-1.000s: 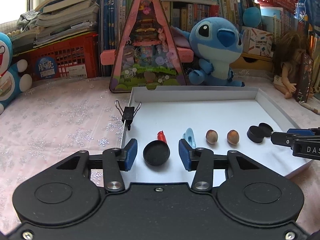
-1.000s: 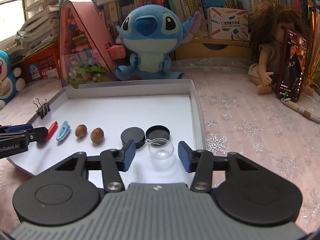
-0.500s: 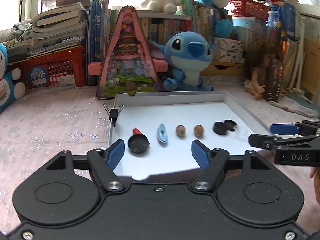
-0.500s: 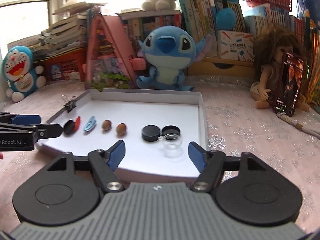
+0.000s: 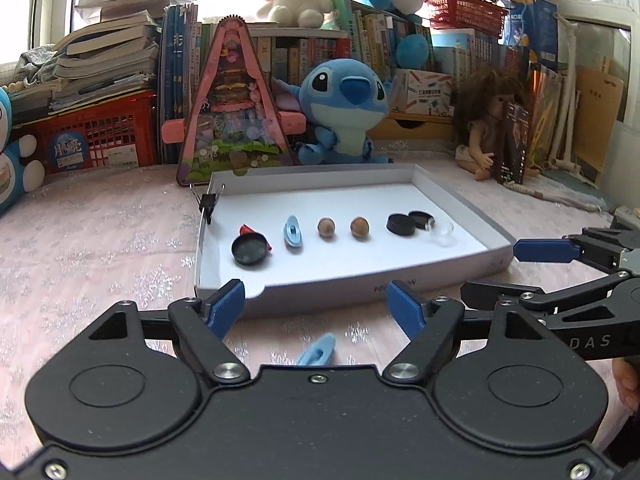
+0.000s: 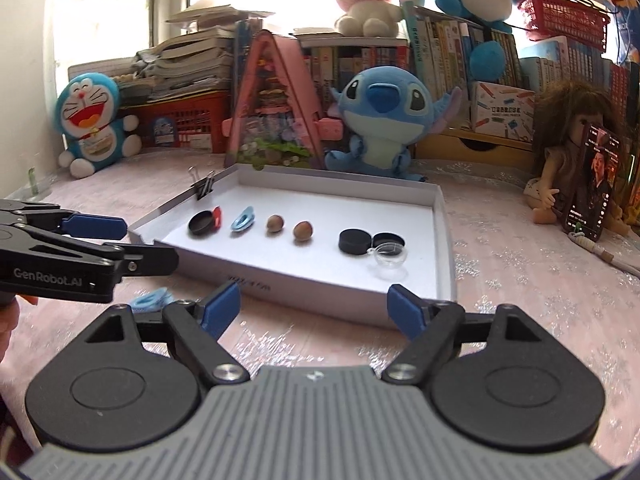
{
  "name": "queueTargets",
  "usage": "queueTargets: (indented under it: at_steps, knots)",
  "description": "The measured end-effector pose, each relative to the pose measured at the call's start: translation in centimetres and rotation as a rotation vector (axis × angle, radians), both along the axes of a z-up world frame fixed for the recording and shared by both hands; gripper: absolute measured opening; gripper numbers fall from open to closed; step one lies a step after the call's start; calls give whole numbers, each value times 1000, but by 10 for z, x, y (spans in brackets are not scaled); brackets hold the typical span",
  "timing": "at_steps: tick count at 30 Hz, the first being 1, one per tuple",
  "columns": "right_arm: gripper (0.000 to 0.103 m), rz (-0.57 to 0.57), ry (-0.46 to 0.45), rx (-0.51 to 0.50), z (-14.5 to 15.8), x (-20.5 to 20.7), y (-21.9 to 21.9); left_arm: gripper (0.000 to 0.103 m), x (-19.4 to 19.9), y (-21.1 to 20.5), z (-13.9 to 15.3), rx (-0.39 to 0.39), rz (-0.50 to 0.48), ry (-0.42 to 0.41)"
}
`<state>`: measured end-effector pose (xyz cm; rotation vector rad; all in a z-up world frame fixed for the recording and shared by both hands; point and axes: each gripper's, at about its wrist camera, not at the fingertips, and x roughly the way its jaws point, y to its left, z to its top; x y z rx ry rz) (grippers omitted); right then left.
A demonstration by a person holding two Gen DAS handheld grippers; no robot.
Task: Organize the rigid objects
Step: 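Move both tools back to the blue clip and black binder clip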
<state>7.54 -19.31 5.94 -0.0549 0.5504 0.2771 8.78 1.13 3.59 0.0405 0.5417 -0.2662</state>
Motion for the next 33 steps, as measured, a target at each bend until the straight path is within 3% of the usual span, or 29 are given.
queueTargets:
  at_steps: [11, 17, 24, 33]
  knots:
    - [92, 26, -4, -29, -14, -23, 6, 77, -13, 5, -20, 4, 4, 41]
    - [93, 38, -24, -30, -18, -32, 9, 77, -18, 15, -26, -67, 24, 33]
    - [93, 79, -47, -74, -25, -39, 19, 78, -24, 11, -32, -20, 6, 11]
    - [94, 145, -67, -119, -29, -48, 27, 71, -20, 12, -41, -34, 2, 48]
